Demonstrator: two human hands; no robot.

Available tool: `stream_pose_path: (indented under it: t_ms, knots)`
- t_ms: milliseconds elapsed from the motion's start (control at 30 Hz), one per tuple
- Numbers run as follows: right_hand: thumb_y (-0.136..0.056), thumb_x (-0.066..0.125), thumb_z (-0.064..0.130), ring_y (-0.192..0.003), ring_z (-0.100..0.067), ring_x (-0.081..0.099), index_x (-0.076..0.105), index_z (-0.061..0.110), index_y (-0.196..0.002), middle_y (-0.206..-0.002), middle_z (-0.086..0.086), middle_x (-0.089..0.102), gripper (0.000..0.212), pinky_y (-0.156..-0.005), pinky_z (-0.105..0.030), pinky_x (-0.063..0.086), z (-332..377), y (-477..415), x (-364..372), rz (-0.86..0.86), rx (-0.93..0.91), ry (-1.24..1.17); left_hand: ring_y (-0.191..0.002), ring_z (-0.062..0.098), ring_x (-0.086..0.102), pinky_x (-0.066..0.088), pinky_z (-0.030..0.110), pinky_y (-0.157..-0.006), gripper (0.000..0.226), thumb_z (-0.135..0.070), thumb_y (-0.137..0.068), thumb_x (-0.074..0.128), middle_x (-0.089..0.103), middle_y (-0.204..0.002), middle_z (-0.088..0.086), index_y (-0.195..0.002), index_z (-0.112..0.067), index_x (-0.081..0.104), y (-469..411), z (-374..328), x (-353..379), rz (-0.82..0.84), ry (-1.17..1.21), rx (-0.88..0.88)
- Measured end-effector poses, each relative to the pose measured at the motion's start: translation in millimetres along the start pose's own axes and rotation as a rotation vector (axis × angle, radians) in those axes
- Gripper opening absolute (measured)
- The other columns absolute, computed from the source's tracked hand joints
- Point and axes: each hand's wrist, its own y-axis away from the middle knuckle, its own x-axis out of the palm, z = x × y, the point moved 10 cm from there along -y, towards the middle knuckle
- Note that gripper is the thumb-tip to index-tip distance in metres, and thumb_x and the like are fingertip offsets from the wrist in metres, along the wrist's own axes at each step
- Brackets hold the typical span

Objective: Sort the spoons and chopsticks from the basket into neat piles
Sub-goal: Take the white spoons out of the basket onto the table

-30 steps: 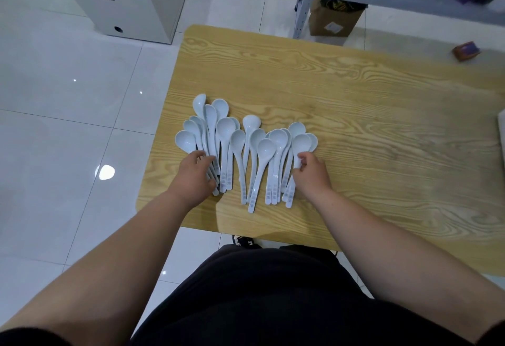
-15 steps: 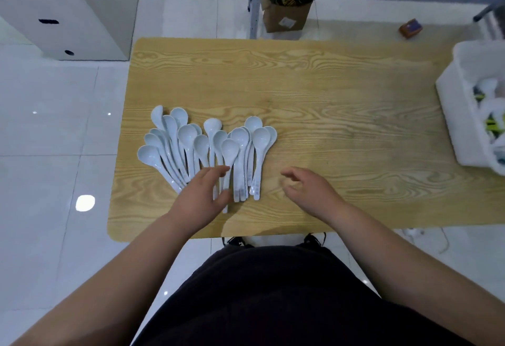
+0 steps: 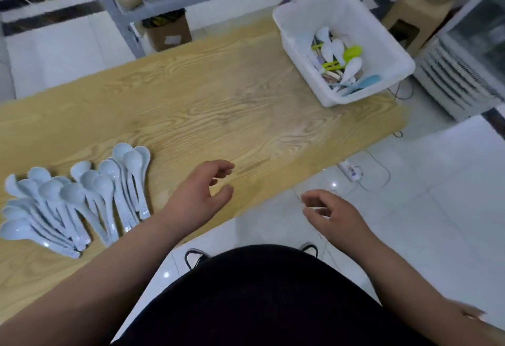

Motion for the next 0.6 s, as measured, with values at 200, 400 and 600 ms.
stream_pose_path:
  t_ms: [200, 400, 600]
  knots:
    - [-0.096, 0.065, 0.021, -0.098, 0.015, 0.059, 0.067, 0.031, -0.112, -0.108, 0.021, 0.068, 0.019, -0.079, 0.0, 0.042, -72.7, 9.4, -110.9, -0.031, 0.005, -0.056, -0.107, -0.011, 0.055, 0.042, 0.009, -0.091, 0.033, -0.018, -0.093, 0.065, 0.057, -0.113, -0.024, -0.123, -0.032, 0.058, -39.0, -92.0, 96.1, 0.05, -0.076, 0.006]
    - [-0.095, 0.065, 0.021, -0.099, 0.011, 0.061, 0.067, 0.033, -0.109, -0.109, 0.02, 0.068, 0.019, -0.085, -0.01, 0.045, -110.9, -10.5, -199.3, -0.075, -0.001, -0.087, -0.104, -0.011, 0.057, 0.042, 0.006, -0.085, 0.032, -0.021, -0.093, 0.064, 0.062, -0.111, -0.024, -0.121, -0.035, 0.059, -63.7, -147.0, 168.7, 0.106, -0.101, -0.014]
    - [-0.094, 0.066, 0.026, -0.092, 0.001, 0.067, 0.067, 0.041, -0.104, -0.103, 0.026, 0.068, 0.018, -0.08, -0.014, 0.048, -110.4, -60.8, -254.0, -0.111, -0.008, -0.097, -0.103, -0.009, 0.058, 0.044, 0.008, -0.087, 0.031, -0.017, -0.092, 0.065, 0.063, -0.108, -0.022, -0.118, -0.035, 0.062, -92.6, -165.8, 191.1, 0.116, -0.05, -0.046]
